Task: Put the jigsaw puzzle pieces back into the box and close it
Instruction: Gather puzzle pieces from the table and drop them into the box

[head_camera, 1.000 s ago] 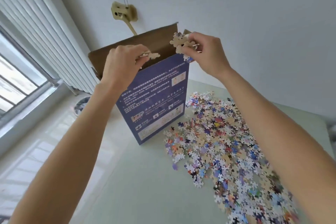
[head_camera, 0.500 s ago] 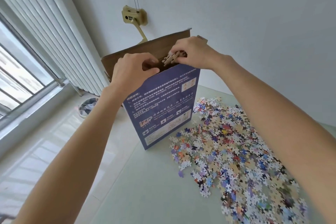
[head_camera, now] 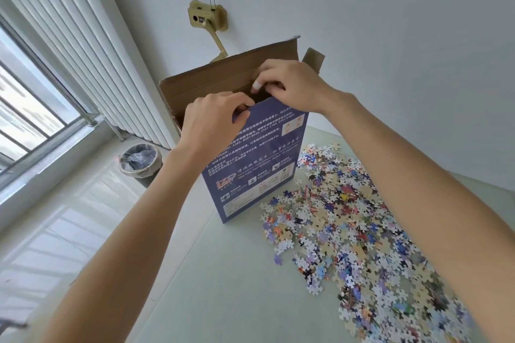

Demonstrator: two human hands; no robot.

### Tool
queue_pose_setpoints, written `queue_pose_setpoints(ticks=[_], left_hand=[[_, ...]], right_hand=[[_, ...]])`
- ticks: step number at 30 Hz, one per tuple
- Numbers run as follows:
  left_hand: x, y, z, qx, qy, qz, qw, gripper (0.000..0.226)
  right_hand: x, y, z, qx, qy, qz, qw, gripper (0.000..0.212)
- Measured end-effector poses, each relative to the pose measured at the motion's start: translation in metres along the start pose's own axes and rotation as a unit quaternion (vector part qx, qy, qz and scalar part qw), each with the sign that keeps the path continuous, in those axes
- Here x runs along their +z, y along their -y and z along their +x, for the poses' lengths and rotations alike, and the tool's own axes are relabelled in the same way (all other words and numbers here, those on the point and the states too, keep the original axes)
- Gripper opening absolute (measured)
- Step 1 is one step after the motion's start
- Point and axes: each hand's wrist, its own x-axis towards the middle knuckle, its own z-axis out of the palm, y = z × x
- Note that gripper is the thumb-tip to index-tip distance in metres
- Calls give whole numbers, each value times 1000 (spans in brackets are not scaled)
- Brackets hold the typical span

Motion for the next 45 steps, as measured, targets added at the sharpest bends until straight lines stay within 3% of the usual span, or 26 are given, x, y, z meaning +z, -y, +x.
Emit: queue_pose_setpoints(ticks=[5,10,14,18,21,24,27,30,34,40,45], left_hand=[[1,2,-2,1,-18,0,1000,22],[0,-14,-16,16,-131,63,989,21],[26,-32,-46,88,-171,22,981,20],[93,-47,-85,127,-44,-90,987,21],[158,-46,-114,17,147,-140,979,30],[215,-37,-130,-106,338,-120,927,56],[248,-33,-137,-178,419,-88,886,101],[270,-34,-141,-192,459,-50,866,124],[275,-36,-152,-133,449,-3,884,123],[270,-42,-171,-108,392,-54,912,85],[264,-61,-179,-129,397,-131,899,69]], right_hand=[[3,0,1,-14,16,-6,1000,29],[9,11,-45,-15,-149,-21,988,17],[50,4,-128,50,-147,-9,988,17],[105,-9,-198,187,-38,18,981,21],[142,-23,-236,293,107,16,950,34],[173,-41,-255,349,168,32,922,43],[198,-59,-252,363,199,17,910,59],[224,-86,-232,338,230,-15,912,74],[246,-110,-204,285,281,-49,915,73],[241,-101,-233,218,291,-51,930,75],[226,-66,-281,216,347,-58,911,101]])
